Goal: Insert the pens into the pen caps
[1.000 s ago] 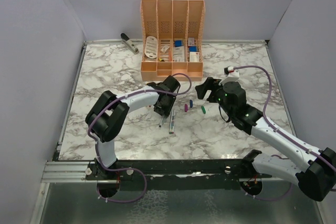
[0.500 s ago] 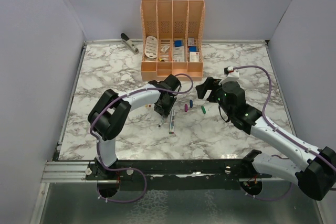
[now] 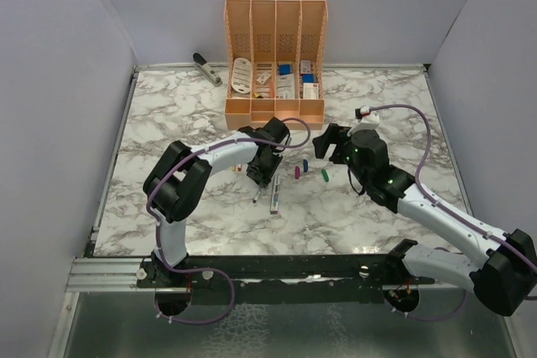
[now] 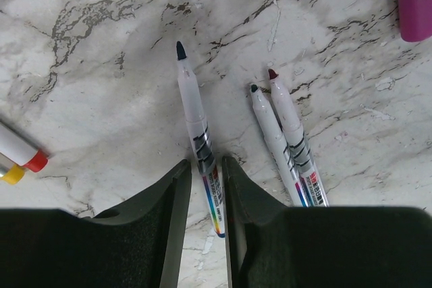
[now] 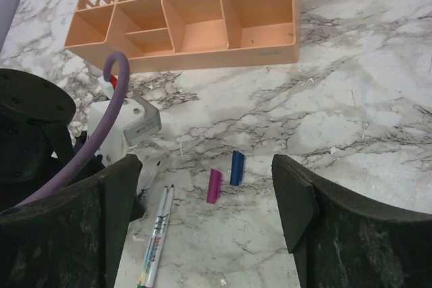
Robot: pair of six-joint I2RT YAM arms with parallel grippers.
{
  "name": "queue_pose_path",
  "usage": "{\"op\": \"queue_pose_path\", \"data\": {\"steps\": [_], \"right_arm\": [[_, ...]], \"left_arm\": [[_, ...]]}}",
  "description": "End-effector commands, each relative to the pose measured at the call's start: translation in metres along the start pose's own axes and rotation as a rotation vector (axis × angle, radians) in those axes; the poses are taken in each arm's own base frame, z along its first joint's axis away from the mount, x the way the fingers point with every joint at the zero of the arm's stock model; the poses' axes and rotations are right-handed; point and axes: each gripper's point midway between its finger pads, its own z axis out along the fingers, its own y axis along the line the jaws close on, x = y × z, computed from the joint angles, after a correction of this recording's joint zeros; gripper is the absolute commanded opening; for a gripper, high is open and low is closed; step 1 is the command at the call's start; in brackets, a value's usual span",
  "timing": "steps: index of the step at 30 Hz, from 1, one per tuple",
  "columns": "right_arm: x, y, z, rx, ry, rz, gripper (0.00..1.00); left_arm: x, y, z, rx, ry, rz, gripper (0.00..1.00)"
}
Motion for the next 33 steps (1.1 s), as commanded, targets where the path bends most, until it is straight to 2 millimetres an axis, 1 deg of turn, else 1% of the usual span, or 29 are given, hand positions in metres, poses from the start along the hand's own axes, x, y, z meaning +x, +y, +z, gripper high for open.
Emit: {"op": "queue_pose_path", "data": {"steps": [1, 5, 9, 13, 16, 19, 20, 21, 24, 26, 29, 33], "right_arm": [[-0.021, 0.003, 0.003, 0.012, -0.057, 0.009, 0.79], [-0.022, 0.002, 0.002, 0.018, -0.059, 0.012, 0.79], [-0.022, 0.000, 0.002, 0.030, -0.062, 0.019, 0.79], [-0.021, -0.001, 0.002, 0.033, -0.062, 0.027, 0.79], [-0.021, 0.000, 0.002, 0.032, -0.062, 0.032, 0.79], [-0.022, 0.000, 0.002, 0.031, -0.064, 0.033, 0.79], [-0.022, 0.000, 0.002, 0.032, -0.064, 0.032, 0.79], [-0.022, 0.000, 0.003, 0.034, -0.064, 0.031, 0.79], [-0.019, -0.007, 0.004, 0.071, -0.057, 0.023, 0.79], [-0.013, -0.013, 0.007, 0.110, -0.034, 0.014, 0.79], [0.000, -0.022, 0.010, 0.162, 0.021, -0.007, 0.76], [0.014, -0.025, 0.016, 0.181, 0.073, -0.028, 0.73]], "left_arm": [[0.078, 0.009, 0.035, -0.002, 0.303, -0.007, 0.27], [0.091, 0.009, 0.037, 0.008, 0.339, -0.011, 0.24], [0.106, 0.011, 0.038, 0.004, 0.374, -0.016, 0.23], [0.112, 0.012, 0.043, 0.001, 0.388, -0.020, 0.20], [0.114, 0.008, 0.047, 0.014, 0.393, -0.029, 0.13], [0.117, 0.006, 0.052, 0.018, 0.399, -0.032, 0.02], [0.116, 0.006, 0.053, 0.018, 0.397, -0.033, 0.00], [0.115, 0.006, 0.054, 0.018, 0.394, -0.031, 0.00], [0.108, 0.006, 0.056, 0.017, 0.367, -0.026, 0.00], [0.099, 0.007, 0.053, 0.009, 0.331, -0.019, 0.00], [0.074, 0.008, 0.042, -0.009, 0.245, -0.008, 0.00], [0.043, 0.010, 0.022, -0.037, 0.125, 0.003, 0.00]]}}
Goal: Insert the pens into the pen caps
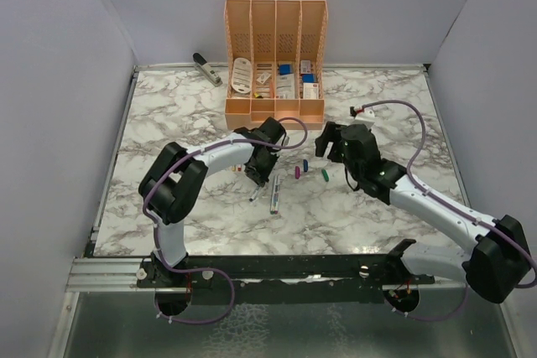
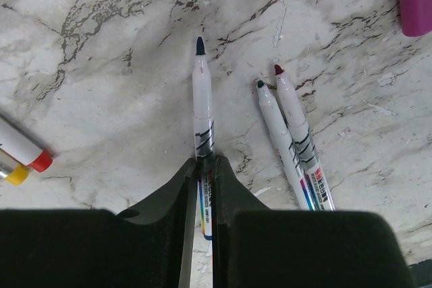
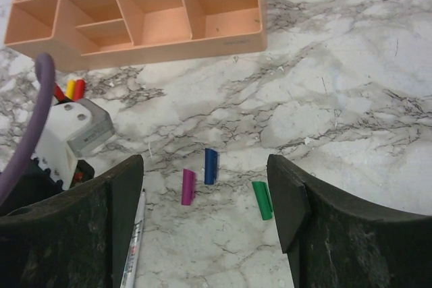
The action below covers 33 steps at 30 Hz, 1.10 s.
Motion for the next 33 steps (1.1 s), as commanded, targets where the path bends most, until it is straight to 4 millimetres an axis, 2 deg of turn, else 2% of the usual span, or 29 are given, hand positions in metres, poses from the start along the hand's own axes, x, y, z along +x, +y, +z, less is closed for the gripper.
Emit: {"op": "queue_pose_path", "data": {"steps": [1, 5, 9, 22, 26, 29, 33], "right_arm": [[0.009, -0.011, 0.008, 0.076, 0.049, -0.019, 0.71], [0.023, -0.010, 0.016, 0.082, 0.101, -0.040, 0.66], [0.038, -0.008, 0.023, 0.071, 0.154, -0.068, 0.59], [0.072, 0.003, 0.042, 0.012, 0.252, -0.105, 0.51], [0.086, 0.005, 0.051, 0.001, 0.296, -0.120, 0.42], [0.093, 0.008, 0.057, -0.010, 0.316, -0.137, 0.39], [0.097, 0.012, 0.067, -0.024, 0.325, -0.159, 0.39]], "left_arm": [[0.036, 0.012, 0.016, -0.075, 0.113, 0.005, 0.00], [0.011, 0.015, -0.008, -0.104, -0.005, 0.003, 0.00], [-0.005, 0.022, -0.032, -0.151, -0.109, -0.019, 0.00], [-0.032, 0.028, -0.096, -0.160, -0.384, -0.098, 0.00], [-0.040, 0.031, -0.120, -0.154, -0.522, -0.116, 0.00], [-0.048, 0.027, -0.142, -0.104, -0.665, -0.124, 0.00], [-0.050, 0.016, -0.154, -0.011, -0.787, -0.121, 0.00]]}}
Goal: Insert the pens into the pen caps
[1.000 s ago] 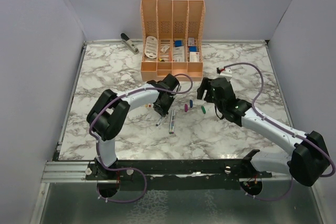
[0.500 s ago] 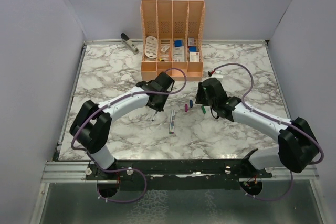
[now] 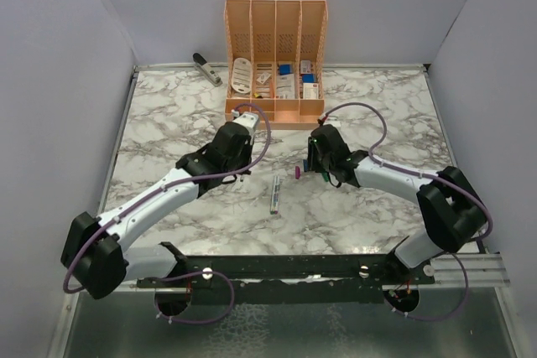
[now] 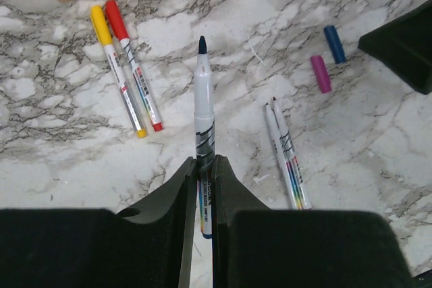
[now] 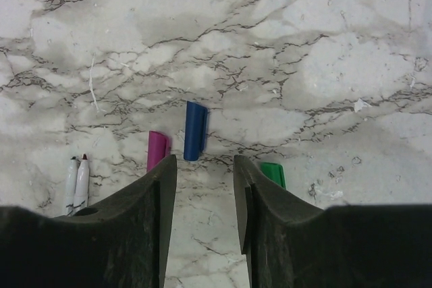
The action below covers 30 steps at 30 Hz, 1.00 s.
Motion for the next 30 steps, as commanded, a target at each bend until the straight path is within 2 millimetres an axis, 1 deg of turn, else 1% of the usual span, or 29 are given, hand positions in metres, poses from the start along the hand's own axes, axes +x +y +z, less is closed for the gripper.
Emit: {"op": "queue_pose_path", "data": {"steps": [1, 4, 8, 11, 13, 19, 30], "right_arm": [[-0.019, 0.018, 0.011, -0.058, -0.031, -0.020, 0.39], [-0.016, 0.021, 0.020, -0.054, -0.010, -0.036, 0.39], [-0.013, 0.023, 0.030, -0.047, 0.015, -0.045, 0.39], [-0.012, 0.024, 0.036, -0.029, 0.038, -0.041, 0.38], [-0.010, 0.022, 0.038, -0.008, 0.057, -0.037, 0.36], [-0.003, 0.017, 0.043, 0.035, 0.100, -0.031, 0.33], [0.015, 0.006, 0.046, 0.103, 0.182, -0.037, 0.30]], "left_arm": [[-0.032, -0.013, -0.008, 0.097, -0.195, -0.060, 0.00], [-0.025, -0.020, -0.005, 0.141, -0.196, -0.066, 0.00], [-0.027, -0.027, -0.003, 0.178, -0.203, -0.064, 0.00], [-0.028, -0.027, -0.003, 0.177, -0.197, -0.052, 0.00], [-0.029, -0.027, -0.005, 0.175, -0.195, -0.044, 0.00], [-0.036, -0.026, -0.010, 0.172, -0.201, -0.029, 0.00], [-0.033, -0.027, -0.004, 0.171, -0.174, -0.033, 0.00]]}}
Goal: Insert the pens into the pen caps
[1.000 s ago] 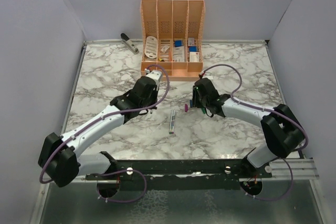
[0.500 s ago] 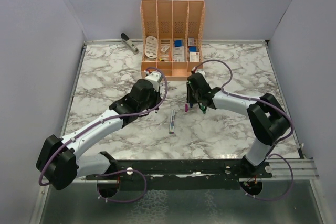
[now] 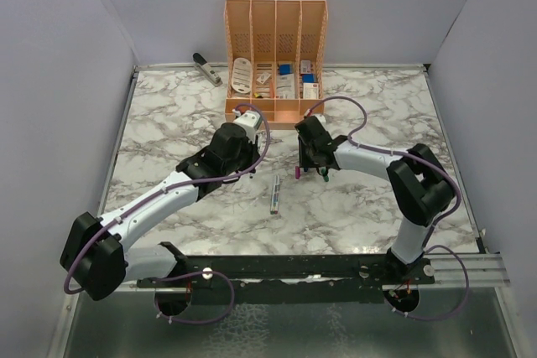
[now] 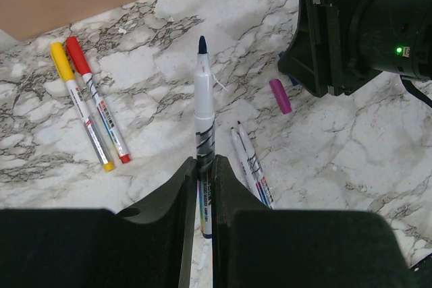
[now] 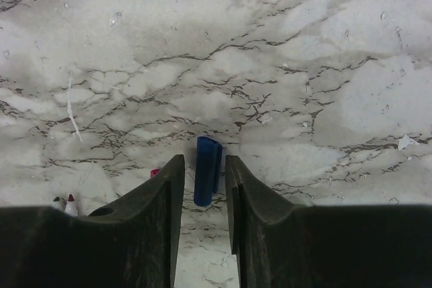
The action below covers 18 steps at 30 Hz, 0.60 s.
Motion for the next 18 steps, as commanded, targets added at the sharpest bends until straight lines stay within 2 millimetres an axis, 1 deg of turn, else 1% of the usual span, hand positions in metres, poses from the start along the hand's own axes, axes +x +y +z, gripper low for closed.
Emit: {"op": "queue_pose_path", "data": {"steps": [1, 16, 18], "right_arm": [[0.007, -0.010, 0.004, 0.057, 0.039, 0.012, 0.30], [0.039, -0.015, 0.015, 0.085, 0.158, 0.001, 0.26], [0.043, -0.018, 0.014, 0.098, 0.180, -0.004, 0.23]], "left_arm": [[-0.011, -0.006, -0.001, 0.031, -0.015, 0.002, 0.00], [-0.008, -0.001, 0.002, 0.022, -0.002, 0.001, 0.00], [-0.008, 0.000, 0.001, 0.016, -0.002, 0.001, 0.00]]}}
